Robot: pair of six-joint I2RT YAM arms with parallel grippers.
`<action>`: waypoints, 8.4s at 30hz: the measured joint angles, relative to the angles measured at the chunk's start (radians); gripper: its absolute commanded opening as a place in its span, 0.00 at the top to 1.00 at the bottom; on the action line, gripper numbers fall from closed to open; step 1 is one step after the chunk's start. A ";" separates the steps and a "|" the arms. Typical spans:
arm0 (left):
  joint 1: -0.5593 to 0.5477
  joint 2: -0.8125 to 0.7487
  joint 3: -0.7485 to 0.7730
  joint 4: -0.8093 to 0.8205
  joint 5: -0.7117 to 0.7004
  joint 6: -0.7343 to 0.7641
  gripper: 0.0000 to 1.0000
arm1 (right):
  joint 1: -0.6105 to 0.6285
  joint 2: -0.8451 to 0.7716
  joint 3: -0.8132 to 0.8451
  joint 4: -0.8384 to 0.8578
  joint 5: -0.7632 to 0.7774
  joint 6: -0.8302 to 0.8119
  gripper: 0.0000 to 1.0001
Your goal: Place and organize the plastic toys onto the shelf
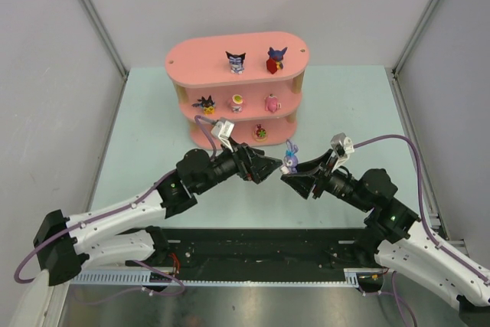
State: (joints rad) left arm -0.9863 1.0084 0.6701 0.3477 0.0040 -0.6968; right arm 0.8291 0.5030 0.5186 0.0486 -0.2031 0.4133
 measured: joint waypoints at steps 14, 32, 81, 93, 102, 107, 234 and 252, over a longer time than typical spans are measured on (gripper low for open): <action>0.000 -0.053 0.075 -0.108 -0.085 0.077 0.00 | 0.000 0.010 0.013 -0.040 0.001 -0.011 1.00; -0.122 0.051 0.228 -0.224 -0.054 0.258 0.03 | 0.000 0.032 0.014 -0.042 0.001 -0.023 1.00; -0.146 0.156 0.277 -0.221 -0.098 0.162 0.90 | 0.000 0.020 0.015 -0.051 0.004 -0.027 1.00; -0.146 0.155 0.283 -0.199 -0.105 0.154 1.00 | 0.000 0.010 0.015 -0.077 0.013 -0.027 1.00; -0.146 0.155 0.282 -0.200 -0.105 0.151 0.47 | 0.000 0.006 0.015 -0.081 0.015 -0.027 1.00; -0.148 0.154 0.278 -0.201 -0.101 0.147 0.40 | 0.000 0.000 0.015 -0.081 0.019 -0.030 1.00; 0.482 0.344 0.793 -0.457 -0.285 0.933 0.89 | -0.047 -0.100 0.079 -0.211 0.160 -0.146 0.20; 0.496 0.347 0.767 -0.439 -0.280 0.922 0.53 | -0.055 -0.093 0.079 -0.211 0.160 -0.145 0.20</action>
State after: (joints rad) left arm -0.4900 1.3552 1.4368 -0.0910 -0.2760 0.2249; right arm 0.7746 0.4095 0.5972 -0.1623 -0.0429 0.2680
